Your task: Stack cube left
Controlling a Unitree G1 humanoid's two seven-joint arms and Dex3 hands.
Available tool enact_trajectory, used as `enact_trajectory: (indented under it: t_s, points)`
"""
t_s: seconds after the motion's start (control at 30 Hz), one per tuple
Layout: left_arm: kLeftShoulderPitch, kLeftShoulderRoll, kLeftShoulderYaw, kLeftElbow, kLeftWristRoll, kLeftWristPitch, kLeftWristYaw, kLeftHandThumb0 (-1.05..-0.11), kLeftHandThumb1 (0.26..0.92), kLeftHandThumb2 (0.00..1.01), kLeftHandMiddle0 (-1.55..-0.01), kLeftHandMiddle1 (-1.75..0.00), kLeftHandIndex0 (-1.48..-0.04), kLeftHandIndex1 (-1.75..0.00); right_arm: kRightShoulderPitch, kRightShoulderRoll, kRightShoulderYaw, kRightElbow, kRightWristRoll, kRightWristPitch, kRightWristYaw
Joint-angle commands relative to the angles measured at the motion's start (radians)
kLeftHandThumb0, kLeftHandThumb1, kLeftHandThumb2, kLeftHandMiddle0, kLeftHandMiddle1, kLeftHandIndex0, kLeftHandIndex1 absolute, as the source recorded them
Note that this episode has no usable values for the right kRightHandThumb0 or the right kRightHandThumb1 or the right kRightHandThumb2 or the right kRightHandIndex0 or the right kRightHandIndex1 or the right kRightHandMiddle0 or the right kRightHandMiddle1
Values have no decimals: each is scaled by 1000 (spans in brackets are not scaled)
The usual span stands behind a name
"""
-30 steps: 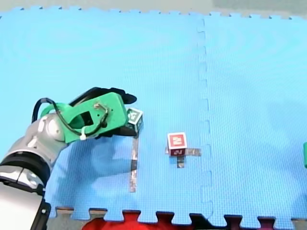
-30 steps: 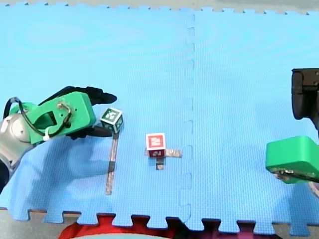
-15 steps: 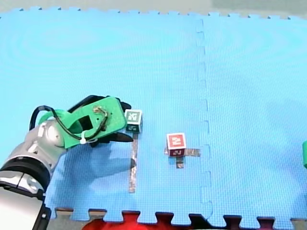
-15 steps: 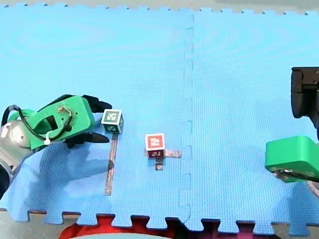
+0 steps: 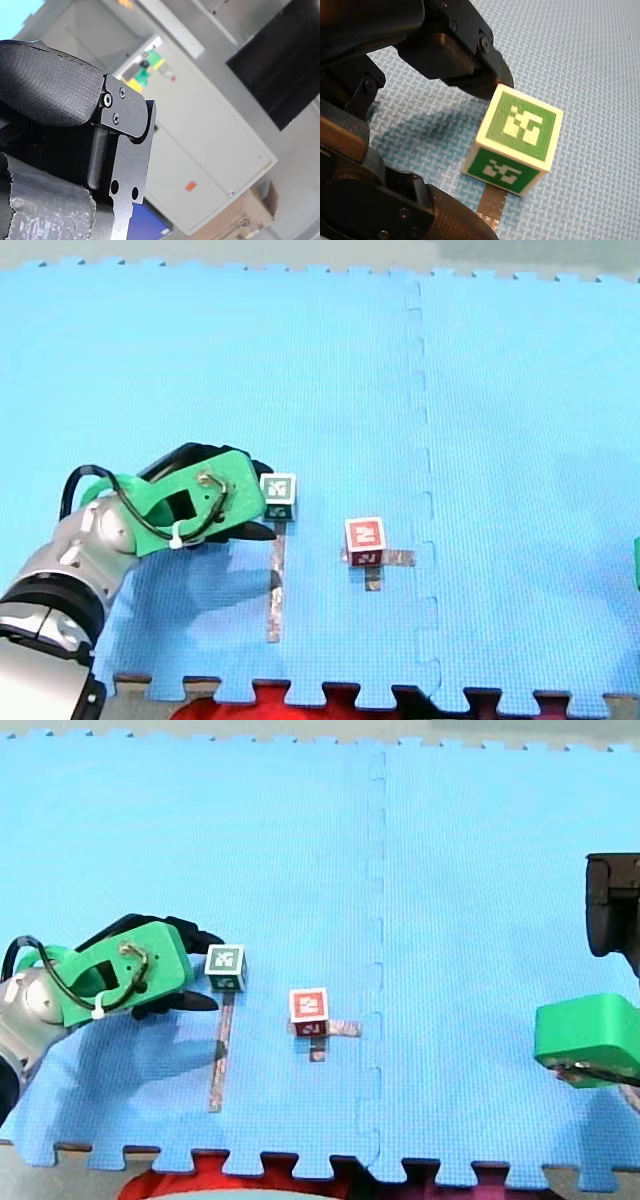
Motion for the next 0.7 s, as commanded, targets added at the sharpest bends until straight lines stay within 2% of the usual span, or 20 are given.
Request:
enact_trajectory:
  t_s: [0.0, 0.2, 0.43, 0.67]
  points:
    - [20, -4, 9, 9, -2, 19, 27, -426, 739, 6, -963, -1746, -1361, -142, 1, -1, -2, 0, 0, 3, -2]
    - [28, -12, 6, 10, 1, 19, 55, -454, 764, 11, -962, -1746, -1340, -77, 3, -3, -1, 6, -5, -4, -13]
    - [36, -11, -1, 8, 13, 10, 129, -468, 771, 9, -951, -1746, -1314, -43, 11, -1, -4, 5, 8, -17, -11]
    - [47, -5, 0, 8, 18, 3, 154, -478, 774, 7, -938, -1746, -1316, -33, 20, 2, -5, -5, 9, -17, -10]
